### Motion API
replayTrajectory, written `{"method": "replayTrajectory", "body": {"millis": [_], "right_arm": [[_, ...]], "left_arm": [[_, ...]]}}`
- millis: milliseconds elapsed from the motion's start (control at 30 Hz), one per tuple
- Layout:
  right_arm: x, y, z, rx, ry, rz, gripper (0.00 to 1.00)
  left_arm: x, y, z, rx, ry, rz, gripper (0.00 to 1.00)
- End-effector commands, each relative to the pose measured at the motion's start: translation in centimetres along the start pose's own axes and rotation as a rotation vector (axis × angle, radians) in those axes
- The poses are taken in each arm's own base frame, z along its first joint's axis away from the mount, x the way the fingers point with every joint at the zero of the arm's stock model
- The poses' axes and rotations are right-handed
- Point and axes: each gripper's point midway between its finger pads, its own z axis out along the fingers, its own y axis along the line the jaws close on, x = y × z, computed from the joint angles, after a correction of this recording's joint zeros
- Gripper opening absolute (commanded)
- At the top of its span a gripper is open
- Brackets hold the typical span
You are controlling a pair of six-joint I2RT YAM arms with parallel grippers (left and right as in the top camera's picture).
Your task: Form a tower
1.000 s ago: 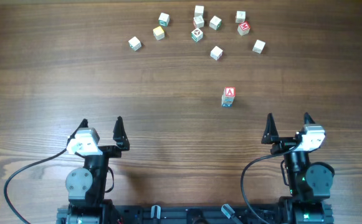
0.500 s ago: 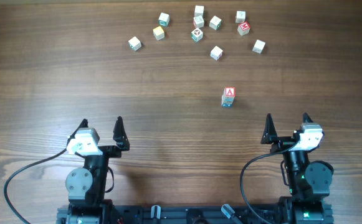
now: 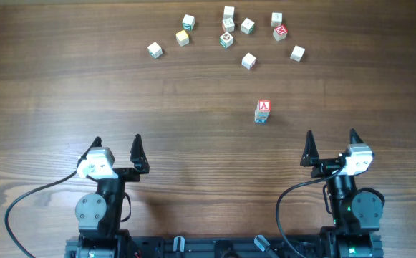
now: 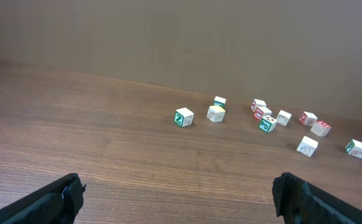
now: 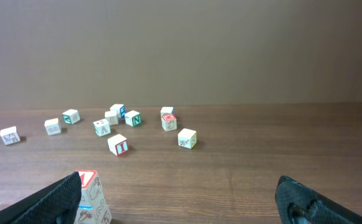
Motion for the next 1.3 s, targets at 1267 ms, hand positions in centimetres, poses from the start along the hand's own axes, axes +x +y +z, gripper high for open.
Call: {"method": "replayTrajectory", "body": {"millis": [1267], "right_arm": [[-0.3,0.41,-0.09,-0.021,-0.015,-0.011,1.0]], "left_arm": [[0.33,-0.08,0.04,0.008,0.002,-0.002,1.0]]}}
